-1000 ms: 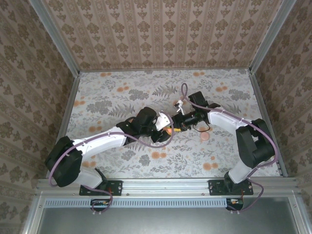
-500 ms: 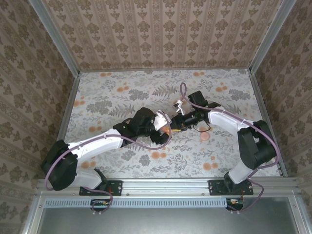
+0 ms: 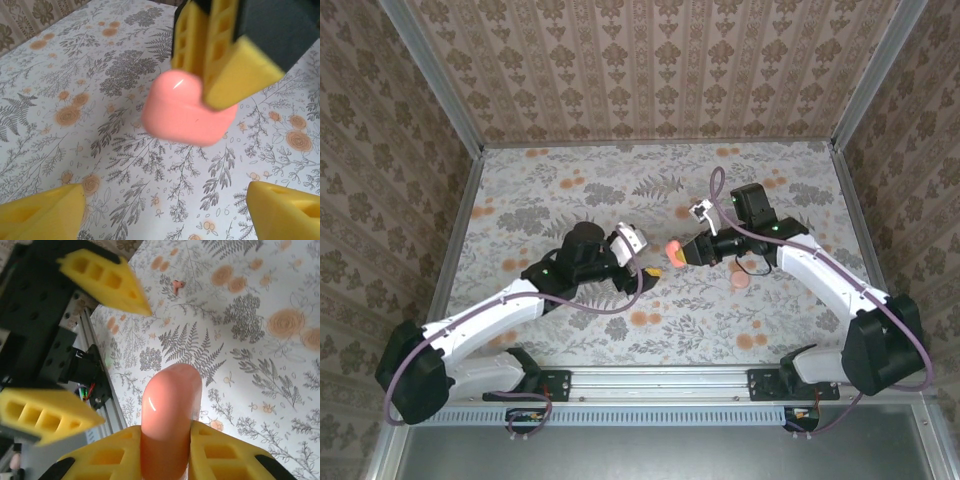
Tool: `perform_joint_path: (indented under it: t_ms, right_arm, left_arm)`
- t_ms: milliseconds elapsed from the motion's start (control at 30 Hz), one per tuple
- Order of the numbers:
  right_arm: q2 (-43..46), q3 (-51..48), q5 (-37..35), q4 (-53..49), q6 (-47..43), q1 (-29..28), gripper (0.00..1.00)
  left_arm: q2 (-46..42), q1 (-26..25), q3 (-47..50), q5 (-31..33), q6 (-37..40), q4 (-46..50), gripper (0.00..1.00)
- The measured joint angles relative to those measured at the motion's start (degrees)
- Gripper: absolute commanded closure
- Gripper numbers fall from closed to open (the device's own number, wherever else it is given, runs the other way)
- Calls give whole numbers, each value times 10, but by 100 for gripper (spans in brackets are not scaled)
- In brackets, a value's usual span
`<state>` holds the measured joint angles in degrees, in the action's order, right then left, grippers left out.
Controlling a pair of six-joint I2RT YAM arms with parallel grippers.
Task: Insert the wireless bluetooth earbuds into the charging case
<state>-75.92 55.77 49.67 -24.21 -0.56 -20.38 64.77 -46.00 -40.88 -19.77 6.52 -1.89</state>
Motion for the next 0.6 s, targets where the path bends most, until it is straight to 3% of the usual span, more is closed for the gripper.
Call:
perform_joint_path:
  t_ms: [167,433,600]
  right_arm:
    - [10,3,7,-31,-132,0,78]
    - [10,36,31,-154,-372,-23,80]
    - [-1,60,37,-202,-457,-55,81]
  left_arm:
    - [-10,33,25,-76,9,-20,24]
    - [-25,33,28,-186,93,-21,31]
    - [-25,33,27,-220,154,6,37]
